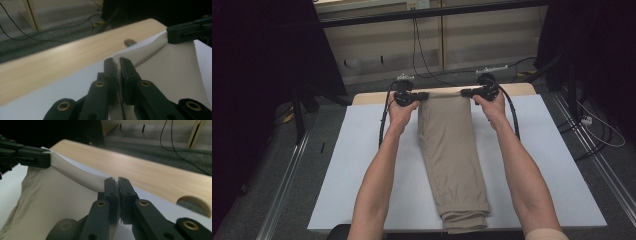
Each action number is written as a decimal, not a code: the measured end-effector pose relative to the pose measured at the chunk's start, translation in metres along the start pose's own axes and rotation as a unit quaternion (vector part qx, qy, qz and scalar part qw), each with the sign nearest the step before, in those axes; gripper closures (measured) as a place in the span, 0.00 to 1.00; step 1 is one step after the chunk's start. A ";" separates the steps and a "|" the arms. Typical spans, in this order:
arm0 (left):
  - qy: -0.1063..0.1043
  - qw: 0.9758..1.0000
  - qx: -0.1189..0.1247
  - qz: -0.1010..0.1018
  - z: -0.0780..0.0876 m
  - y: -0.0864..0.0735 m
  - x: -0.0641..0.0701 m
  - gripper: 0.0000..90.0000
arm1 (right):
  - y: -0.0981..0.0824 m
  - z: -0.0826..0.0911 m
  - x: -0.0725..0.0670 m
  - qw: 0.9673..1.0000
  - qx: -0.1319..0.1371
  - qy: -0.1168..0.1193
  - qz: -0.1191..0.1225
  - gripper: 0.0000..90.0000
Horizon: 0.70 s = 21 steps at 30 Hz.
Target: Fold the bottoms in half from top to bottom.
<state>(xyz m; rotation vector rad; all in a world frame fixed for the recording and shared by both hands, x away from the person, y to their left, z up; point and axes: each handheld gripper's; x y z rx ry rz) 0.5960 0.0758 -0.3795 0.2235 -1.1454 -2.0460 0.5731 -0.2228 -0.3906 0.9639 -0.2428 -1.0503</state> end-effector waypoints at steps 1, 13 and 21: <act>0.004 1.000 0.005 -0.005 0.002 0.006 0.003 0.94 | 0.004 0.005 0.000 1.000 0.009 0.002 0.000 0.97; -0.008 0.998 0.047 -0.047 0.030 0.027 0.017 0.94 | 0.025 0.038 -0.007 0.999 0.042 0.013 0.025 0.97; -0.020 0.995 0.066 -0.073 0.055 0.003 0.040 0.94 | 0.006 0.062 -0.029 0.997 0.054 0.033 0.052 0.97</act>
Point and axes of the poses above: each handheld gripper's, and its own axes: z roughly backward along the jaws, y roughly out of its top, x roughly to its right, and after that the axes turned 6 degrees about -x, right-handed
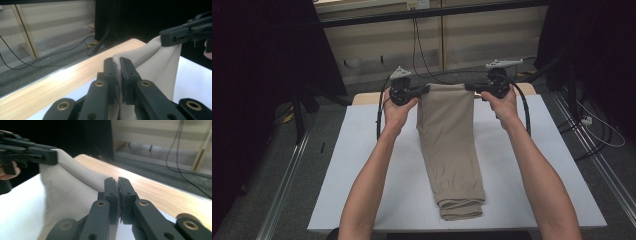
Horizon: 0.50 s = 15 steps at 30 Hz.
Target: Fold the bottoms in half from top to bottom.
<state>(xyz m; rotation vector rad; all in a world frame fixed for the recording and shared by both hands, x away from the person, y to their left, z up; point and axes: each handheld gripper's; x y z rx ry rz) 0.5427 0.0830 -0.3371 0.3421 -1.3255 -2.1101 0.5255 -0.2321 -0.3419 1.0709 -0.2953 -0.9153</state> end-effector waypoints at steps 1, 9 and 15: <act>-0.002 1.000 0.000 -0.007 0.004 -0.002 0.005 0.94 | -0.003 0.004 -0.003 1.000 -0.001 0.002 0.003 0.97; -0.030 0.998 0.019 -0.052 0.041 -0.028 0.054 0.94 | -0.033 0.042 -0.035 0.999 0.005 0.026 0.024 0.97; -0.046 0.997 0.016 -0.059 0.063 -0.054 0.082 0.94 | -0.058 0.068 -0.058 0.998 -0.007 0.047 0.040 0.97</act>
Point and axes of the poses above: each handheld gripper's, and its own axes: z roughly backward along the jaws, y roughly out of its top, x roughly to its right, and after that the axes turned 6 degrees about -x, right-handed
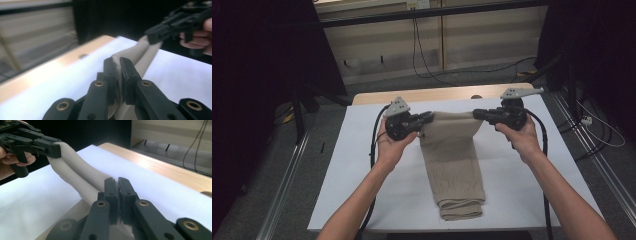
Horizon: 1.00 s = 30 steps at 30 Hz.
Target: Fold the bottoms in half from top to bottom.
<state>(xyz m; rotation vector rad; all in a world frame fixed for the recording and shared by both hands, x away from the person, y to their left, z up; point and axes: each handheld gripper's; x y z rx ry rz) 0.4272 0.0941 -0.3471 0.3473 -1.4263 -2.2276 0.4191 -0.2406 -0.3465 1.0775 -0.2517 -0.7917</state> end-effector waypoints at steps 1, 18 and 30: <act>-0.005 1.000 -0.007 -0.004 0.001 -0.007 0.007 0.94 | -0.006 0.003 -0.005 1.000 -0.001 0.006 0.002 0.97; -0.094 0.988 -0.115 -0.048 0.035 -0.090 0.097 0.93 | -0.111 0.027 -0.085 0.994 -0.098 0.057 0.005 0.96; -0.137 0.977 -0.154 -0.048 0.035 -0.109 0.118 0.63 | -0.142 0.041 -0.103 0.988 -0.145 0.060 0.019 0.75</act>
Point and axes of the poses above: each handheld gripper's, and its own axes: z roughly backward along the jaws, y roughly out of its top, x roughly to its right, and after that the axes turned 6 degrees about -x, right-handed
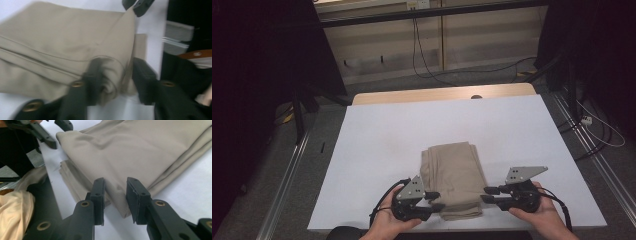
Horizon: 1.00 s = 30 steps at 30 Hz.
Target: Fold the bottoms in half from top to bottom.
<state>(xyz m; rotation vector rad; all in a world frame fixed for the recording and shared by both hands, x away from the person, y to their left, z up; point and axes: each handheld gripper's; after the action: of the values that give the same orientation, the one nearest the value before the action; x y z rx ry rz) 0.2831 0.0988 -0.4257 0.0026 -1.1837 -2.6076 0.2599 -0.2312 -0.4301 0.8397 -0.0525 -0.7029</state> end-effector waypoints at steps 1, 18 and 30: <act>0.007 1.000 0.002 0.000 0.001 0.000 0.000 0.61 | -0.001 0.001 0.000 1.000 0.004 0.002 -0.003 0.74; 0.175 0.974 0.088 0.110 0.038 -0.011 -0.042 0.07 | -0.001 0.023 0.021 0.978 0.107 -0.165 -0.063 0.18; 0.211 0.959 0.110 0.156 0.066 -0.032 -0.066 0.06 | -0.011 0.037 0.036 0.968 0.127 -0.193 -0.102 0.14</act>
<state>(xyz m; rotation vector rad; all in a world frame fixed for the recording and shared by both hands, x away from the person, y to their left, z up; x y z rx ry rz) 0.3312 0.1842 -0.4130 0.3669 -1.1926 -2.0563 0.2705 -0.2825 -0.4205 0.9511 -0.4187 -1.0627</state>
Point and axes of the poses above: each handheld gripper's, and its own axes: z roughly backward along the jaws, y roughly out of its top, x roughly to its right, and after that the axes turned 6 degrees about -x, right-handed
